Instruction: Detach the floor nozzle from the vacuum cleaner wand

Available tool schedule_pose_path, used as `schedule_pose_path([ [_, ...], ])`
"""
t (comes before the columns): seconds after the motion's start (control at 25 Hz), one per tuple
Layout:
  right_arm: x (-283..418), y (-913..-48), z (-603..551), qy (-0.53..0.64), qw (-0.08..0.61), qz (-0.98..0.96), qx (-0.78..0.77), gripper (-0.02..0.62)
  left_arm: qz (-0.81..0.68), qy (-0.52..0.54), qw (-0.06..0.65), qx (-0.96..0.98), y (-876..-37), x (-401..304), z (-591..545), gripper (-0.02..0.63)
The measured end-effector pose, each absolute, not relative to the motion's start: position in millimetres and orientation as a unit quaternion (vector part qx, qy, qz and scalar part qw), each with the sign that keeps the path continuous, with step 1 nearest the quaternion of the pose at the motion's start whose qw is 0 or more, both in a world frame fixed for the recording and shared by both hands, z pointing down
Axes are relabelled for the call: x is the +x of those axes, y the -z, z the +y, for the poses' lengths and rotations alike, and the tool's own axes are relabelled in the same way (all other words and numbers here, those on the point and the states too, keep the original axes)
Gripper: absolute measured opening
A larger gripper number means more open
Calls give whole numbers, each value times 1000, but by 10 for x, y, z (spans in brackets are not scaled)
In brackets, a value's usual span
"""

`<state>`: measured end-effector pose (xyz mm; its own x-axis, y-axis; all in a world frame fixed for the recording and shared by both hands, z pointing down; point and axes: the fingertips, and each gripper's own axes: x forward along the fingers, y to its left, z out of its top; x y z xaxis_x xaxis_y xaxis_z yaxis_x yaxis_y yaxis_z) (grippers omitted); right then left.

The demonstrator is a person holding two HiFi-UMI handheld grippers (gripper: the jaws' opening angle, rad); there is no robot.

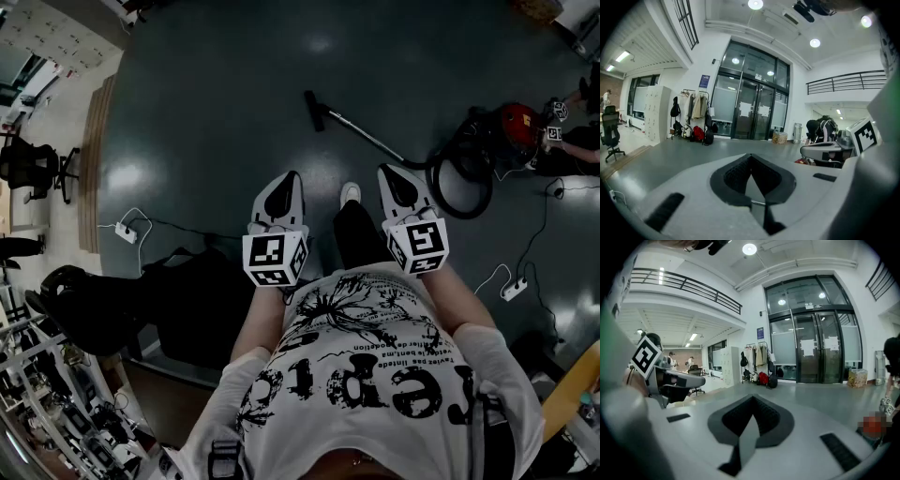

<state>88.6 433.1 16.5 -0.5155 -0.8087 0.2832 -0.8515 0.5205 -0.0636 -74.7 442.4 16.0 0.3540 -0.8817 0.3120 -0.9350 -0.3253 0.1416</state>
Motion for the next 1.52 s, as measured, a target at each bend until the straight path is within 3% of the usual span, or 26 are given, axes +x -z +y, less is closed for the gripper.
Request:
schedule_pose_path([
  [0.4, 1247, -434, 2127, -129, 122, -863, 473, 2, -585, -96, 160, 789, -267, -810, 2447, 3],
  [0.84, 1173, -1767, 876, -209, 171, -861, 431, 2, -581, -163, 258, 755, -1727, -983, 1294, 3],
  [1.0, 1122, -2714, 472, -237, 183, -854, 427, 2, -558, -169, 286, 760, -2634, -951, 812, 3],
  [1.28, 970, -5027, -213, -222, 228, -845, 430, 2, -458, -220, 231, 830, -4716, -889, -252, 3],
  [1.52, 797, -6914, -606, -215, 256, -843, 421, 3, -403, -205, 249, 857, -6464, -1073, -881, 3],
])
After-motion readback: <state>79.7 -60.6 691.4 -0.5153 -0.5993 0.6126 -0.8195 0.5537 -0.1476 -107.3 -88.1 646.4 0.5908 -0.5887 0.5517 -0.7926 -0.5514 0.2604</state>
